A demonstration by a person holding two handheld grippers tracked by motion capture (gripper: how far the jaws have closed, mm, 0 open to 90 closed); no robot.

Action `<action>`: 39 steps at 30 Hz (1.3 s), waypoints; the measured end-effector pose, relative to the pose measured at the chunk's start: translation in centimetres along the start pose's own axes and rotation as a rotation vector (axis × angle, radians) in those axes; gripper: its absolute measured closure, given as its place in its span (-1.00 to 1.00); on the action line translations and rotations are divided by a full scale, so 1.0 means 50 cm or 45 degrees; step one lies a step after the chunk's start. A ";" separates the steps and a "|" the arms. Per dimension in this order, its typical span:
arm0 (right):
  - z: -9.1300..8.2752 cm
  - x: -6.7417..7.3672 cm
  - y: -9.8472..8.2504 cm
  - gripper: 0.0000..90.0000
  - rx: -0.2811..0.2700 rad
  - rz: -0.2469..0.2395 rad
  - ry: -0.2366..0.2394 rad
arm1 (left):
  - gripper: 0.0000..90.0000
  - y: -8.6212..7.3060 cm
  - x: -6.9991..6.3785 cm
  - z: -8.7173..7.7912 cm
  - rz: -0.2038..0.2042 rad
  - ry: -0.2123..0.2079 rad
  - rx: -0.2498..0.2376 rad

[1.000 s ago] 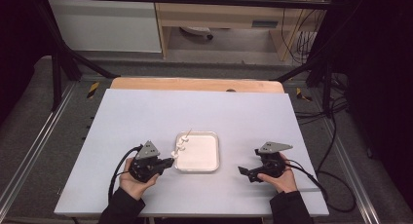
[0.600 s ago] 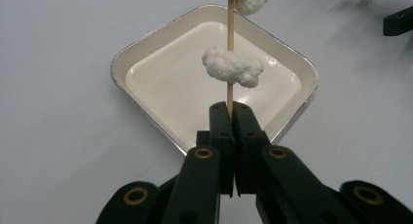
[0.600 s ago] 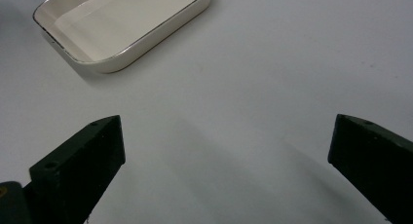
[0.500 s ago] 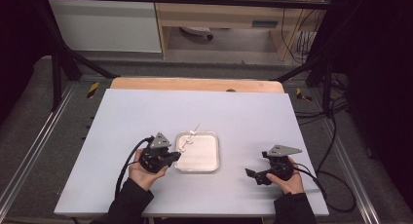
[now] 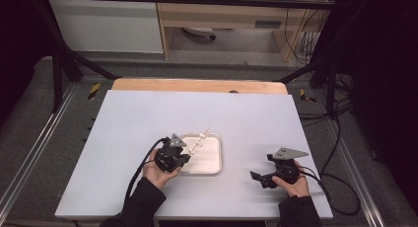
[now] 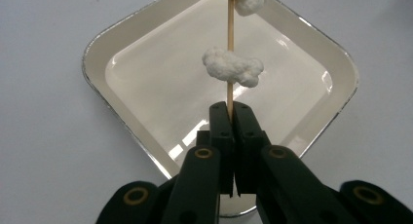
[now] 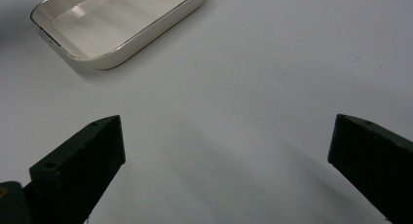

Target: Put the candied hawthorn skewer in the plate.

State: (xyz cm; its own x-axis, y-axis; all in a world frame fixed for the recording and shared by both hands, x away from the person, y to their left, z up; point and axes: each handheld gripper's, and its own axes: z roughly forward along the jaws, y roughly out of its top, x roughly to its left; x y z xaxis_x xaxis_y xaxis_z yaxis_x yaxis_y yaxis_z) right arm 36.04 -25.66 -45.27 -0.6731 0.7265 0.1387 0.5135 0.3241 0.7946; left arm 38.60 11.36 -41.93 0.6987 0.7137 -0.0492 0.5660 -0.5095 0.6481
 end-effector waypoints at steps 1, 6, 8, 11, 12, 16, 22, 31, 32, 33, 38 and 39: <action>0.000 0.000 -0.001 -0.98 0.003 0.005 -0.002 | 0.97 0.000 -0.001 0.004 -0.003 0.001 0.005; 0.000 -0.001 0.000 -0.98 0.006 0.001 0.001 | 0.97 -0.002 -0.003 0.012 -0.002 0.011 0.051; 0.000 -0.001 0.000 -0.98 0.006 0.005 0.001 | 0.97 -0.003 -0.004 0.014 0.002 0.016 0.070; 0.001 0.000 -0.001 -0.98 0.010 0.001 0.002 | 0.97 -0.005 -0.007 0.017 0.012 0.021 0.094; 0.002 0.000 -0.001 -0.98 0.012 0.003 0.003 | 0.97 -0.006 -0.007 0.018 0.013 0.023 0.099; 0.003 0.000 -0.002 -0.98 0.012 -0.002 0.005 | 0.97 -0.008 -0.007 0.023 0.012 0.025 0.121; 0.001 0.001 -0.001 -0.98 0.013 0.009 0.006 | 0.96 -0.009 -0.007 0.026 0.013 0.024 0.126; 0.001 0.001 -0.001 -0.98 0.015 0.005 0.005 | 0.72 -0.013 -0.001 0.009 0.048 -0.015 0.081; 0.001 0.001 -0.001 -0.98 0.015 0.006 0.006 | 0.67 -0.014 0.000 0.004 0.054 -0.019 0.067; 0.002 0.001 -0.001 -0.98 0.015 0.006 0.006 | 0.61 -0.015 0.002 -0.001 0.059 -0.023 0.053; 0.000 0.001 -0.001 -0.98 0.013 0.009 0.006 | 0.17 -0.026 0.017 -0.027 0.084 -0.020 -0.002; -0.001 0.000 -0.001 -0.98 0.010 0.011 0.005 | 0.09 -0.029 0.020 -0.032 0.087 -0.019 -0.011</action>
State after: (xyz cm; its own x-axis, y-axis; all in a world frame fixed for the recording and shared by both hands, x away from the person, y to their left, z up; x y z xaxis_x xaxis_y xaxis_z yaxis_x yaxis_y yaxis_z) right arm 35.99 -25.68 -45.26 -0.6709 0.7267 0.1477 0.5231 0.3226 0.7888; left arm 37.79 13.59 -41.68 0.7424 0.6698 -0.0159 0.5128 -0.5528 0.6569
